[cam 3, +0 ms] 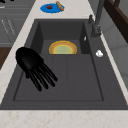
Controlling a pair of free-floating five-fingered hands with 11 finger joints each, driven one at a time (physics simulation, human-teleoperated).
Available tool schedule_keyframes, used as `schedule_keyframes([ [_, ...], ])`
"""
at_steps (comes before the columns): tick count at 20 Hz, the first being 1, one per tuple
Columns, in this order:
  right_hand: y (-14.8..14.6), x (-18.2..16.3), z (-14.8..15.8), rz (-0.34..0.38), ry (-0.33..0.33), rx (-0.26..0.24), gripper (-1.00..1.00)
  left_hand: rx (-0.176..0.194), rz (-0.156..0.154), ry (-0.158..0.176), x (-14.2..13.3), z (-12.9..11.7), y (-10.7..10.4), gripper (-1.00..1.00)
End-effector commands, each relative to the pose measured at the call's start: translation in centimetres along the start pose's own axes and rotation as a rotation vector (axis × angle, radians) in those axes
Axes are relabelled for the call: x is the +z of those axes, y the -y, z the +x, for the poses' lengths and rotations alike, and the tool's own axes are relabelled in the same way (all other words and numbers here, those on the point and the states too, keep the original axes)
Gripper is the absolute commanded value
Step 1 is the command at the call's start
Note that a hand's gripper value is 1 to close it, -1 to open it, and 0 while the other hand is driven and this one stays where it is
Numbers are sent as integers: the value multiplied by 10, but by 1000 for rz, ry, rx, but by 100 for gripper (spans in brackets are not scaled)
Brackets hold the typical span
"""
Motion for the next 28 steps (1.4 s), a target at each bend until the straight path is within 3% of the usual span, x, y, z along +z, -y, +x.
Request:
schedule_keyframes([
  [1, -6, -9, -22, 20, 31, -7, -100, 0, 0, 0, 0, 0, 0, 0],
  [7, -14, -21, -55, 25, 51, -11, -100, 0, 0, 0, 0, 0, 0, 0],
  [19, -30, -66, -99, 126, 48, -29, -100, 0, 0, 0, 0, 0, 0, 0],
  [28, -28, -101, -132, 187, 56, -91, -100, 0, 0, 0, 0, 0, 0, 0],
])
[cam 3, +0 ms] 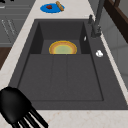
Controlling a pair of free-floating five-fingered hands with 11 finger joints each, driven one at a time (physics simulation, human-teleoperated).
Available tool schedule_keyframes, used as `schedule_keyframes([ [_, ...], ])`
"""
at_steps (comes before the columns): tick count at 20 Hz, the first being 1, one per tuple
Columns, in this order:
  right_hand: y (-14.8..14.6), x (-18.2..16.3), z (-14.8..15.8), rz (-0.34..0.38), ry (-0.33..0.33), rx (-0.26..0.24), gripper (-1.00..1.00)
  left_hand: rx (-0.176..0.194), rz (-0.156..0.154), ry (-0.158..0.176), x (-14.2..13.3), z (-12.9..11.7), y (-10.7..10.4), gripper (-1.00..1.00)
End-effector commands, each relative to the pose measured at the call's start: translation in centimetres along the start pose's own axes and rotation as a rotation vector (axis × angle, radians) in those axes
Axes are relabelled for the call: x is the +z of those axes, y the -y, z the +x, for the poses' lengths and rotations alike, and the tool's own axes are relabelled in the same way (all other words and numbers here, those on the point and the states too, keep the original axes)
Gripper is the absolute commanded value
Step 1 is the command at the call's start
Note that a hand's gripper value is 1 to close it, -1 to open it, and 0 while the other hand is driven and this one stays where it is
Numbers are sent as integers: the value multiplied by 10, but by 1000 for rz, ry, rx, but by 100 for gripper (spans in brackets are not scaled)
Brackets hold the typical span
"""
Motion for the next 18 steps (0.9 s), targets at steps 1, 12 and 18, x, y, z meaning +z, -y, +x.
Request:
schedule_keyframes([
  [1, 4, -14, -14, 50, 18, -26, -100, 0, 0, 0, 0, 0, 0, 0],
  [12, 15, -55, -51, 91, 43, -80, -100, 0, 0, 0, 0, 0, 0, 0],
  [18, 20, -80, -79, 122, 55, -123, -100, 0, 0, 0, 0, 0, 0, 0],
])
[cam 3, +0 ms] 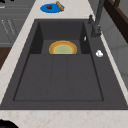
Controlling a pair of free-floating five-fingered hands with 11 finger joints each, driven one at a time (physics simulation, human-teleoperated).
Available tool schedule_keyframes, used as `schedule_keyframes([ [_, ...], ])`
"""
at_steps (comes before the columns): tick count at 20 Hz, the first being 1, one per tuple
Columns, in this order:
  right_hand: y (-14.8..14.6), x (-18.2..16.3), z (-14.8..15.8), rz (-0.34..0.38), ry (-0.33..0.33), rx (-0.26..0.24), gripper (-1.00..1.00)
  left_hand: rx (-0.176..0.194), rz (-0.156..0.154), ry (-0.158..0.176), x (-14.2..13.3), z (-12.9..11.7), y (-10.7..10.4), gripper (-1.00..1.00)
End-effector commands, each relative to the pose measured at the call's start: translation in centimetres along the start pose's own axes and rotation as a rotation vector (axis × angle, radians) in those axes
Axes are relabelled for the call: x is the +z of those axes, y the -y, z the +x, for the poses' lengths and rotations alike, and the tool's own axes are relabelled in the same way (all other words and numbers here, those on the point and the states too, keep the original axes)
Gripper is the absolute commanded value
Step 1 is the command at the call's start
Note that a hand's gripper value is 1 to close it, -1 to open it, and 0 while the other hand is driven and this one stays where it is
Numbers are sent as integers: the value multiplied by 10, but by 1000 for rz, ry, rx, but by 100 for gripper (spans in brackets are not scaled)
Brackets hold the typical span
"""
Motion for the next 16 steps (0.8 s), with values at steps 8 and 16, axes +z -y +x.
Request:
schedule_keyframes([
  [8, 7, -28, -38, 35, 75, 23, -100, 0, 0, 0, 0, 0, 0, 0],
  [16, 2, -54, -56, 117, 134, -2, -100, 0, 0, 0, 0, 0, 0, 0],
])
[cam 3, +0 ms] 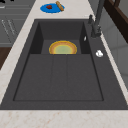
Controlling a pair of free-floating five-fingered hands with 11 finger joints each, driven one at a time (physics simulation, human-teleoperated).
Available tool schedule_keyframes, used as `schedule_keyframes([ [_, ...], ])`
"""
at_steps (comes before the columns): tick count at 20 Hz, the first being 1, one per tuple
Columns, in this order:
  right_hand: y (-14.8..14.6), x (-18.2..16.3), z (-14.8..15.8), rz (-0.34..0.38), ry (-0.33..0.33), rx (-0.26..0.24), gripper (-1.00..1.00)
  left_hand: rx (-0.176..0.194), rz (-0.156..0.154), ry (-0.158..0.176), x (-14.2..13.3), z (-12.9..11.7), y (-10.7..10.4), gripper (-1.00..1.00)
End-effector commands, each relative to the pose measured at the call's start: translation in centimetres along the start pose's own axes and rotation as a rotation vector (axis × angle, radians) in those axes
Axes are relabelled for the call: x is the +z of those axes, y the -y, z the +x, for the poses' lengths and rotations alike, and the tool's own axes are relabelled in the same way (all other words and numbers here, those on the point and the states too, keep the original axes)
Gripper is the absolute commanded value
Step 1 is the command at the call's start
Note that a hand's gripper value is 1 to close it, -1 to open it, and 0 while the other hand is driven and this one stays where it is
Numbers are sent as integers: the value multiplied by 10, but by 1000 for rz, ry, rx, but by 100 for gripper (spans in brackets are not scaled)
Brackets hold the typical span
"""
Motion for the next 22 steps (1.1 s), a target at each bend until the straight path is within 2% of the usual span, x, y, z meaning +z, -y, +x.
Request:
schedule_keyframes([
  [1, 4, -1, -15, 23, 47, 21, -100, 0, 0, 0, 0, 0, 0, 0],
  [2, 10, 1, -11, 53, 41, 4, -100, 0, 0, 0, 0, 0, 0, 0],
  [4, 22, 7, -5, 92, 44, 14, -100, 0, 0, 0, 0, 0, 0, 0],
  [8, 24, 16, -7, 147, 60, 74, -100, 0, 0, 0, 0, 0, 0, 0],
  [16, 25, 32, -17, 155, 66, 121, -100, 0, 0, 0, 0, 0, 0, 0],
  [18, 23, 35, -21, 171, 67, 122, -100, 0, 0, 0, 0, 0, 0, 0],
  [20, 21, 40, -32, 197, 65, 99, -100, 0, 0, 0, 0, 0, 0, 0],
  [21, 15, 40, -36, 188, 56, 89, -100, 0, 0, 0, 0, 0, 0, 0],
  [22, 12, 40, -32, 147, 33, 91, -100, 0, 0, 0, 0, 0, 0, 0],
])
